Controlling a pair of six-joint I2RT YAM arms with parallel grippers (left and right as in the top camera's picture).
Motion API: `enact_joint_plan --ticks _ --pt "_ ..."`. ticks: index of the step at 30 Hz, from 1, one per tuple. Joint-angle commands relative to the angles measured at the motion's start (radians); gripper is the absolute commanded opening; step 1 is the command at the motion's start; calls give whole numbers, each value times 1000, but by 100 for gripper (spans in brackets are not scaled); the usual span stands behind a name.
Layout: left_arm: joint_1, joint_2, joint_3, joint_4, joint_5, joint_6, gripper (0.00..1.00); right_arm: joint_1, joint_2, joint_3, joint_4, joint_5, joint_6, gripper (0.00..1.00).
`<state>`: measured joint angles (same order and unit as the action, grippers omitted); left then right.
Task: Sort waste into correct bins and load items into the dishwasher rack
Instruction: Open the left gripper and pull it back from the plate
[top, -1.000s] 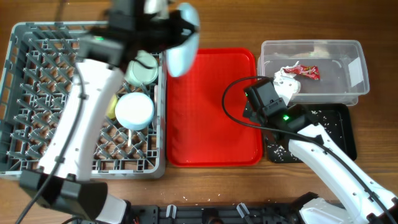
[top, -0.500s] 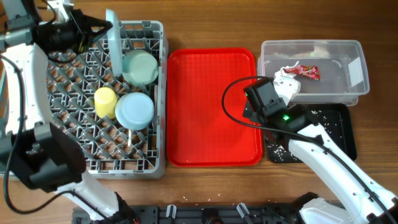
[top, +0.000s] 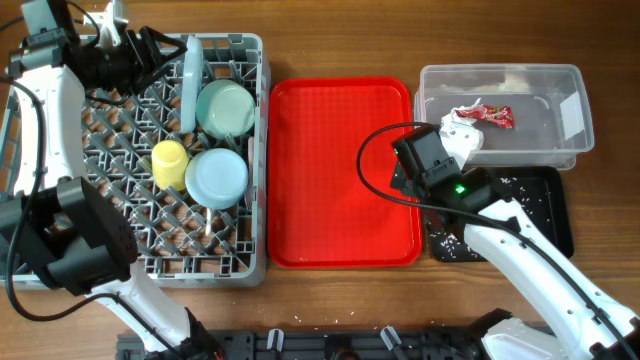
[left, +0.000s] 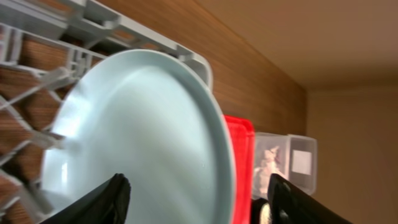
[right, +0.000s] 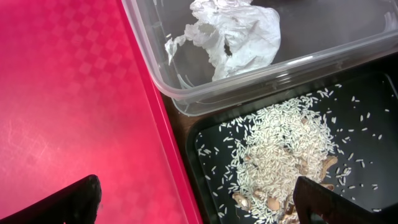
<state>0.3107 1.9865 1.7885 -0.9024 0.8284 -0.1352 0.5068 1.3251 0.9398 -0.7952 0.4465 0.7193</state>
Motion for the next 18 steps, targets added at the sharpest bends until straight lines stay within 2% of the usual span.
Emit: enact_joint_plan --ticks 1,3,5,11,18 --pt "2 -10 2 1 -55 -48 90 -4 7 10 2 16 16 100" --pt "2 -39 14 2 -49 -85 99 -4 7 10 2 16 16 100" --pt "2 -98 34 1 -65 -94 100 -4 7 10 3 16 16 100" --pt "-35 -393 35 -61 -210 -277 100 -4 7 10 2 16 16 99" --pt "-53 -594 35 -90 -224 -277 100 -4 7 10 2 16 16 100"
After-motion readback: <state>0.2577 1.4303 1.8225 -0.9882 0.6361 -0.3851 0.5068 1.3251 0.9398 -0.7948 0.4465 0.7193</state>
